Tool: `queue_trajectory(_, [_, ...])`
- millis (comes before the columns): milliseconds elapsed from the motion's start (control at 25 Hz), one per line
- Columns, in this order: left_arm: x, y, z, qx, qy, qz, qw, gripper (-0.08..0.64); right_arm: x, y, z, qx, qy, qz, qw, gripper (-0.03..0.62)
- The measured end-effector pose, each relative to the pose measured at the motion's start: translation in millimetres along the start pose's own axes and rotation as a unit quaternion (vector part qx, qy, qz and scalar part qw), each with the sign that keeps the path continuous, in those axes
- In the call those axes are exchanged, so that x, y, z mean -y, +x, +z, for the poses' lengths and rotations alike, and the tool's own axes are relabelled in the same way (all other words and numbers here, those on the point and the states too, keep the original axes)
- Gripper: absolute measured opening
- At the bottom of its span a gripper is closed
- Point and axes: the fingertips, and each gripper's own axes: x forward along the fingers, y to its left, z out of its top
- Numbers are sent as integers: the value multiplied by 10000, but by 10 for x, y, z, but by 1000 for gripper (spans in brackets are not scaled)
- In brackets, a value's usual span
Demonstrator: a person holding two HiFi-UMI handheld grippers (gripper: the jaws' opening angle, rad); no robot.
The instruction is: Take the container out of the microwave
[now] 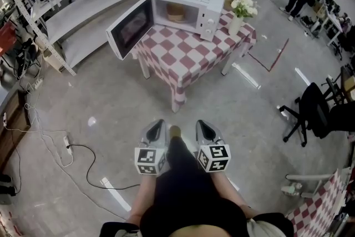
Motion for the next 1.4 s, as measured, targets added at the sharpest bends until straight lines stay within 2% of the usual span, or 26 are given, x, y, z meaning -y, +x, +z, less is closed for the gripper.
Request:
queue_trajectory(1000, [-296, 912, 259, -107, 59, -112, 9999, 9, 307, 909, 333, -83, 14, 171, 9998, 1])
queue_trajectory(1400, [-603, 1333, 324, -150, -2, -2, 9999, 9, 425, 1380, 490, -182, -17, 238, 9995, 2])
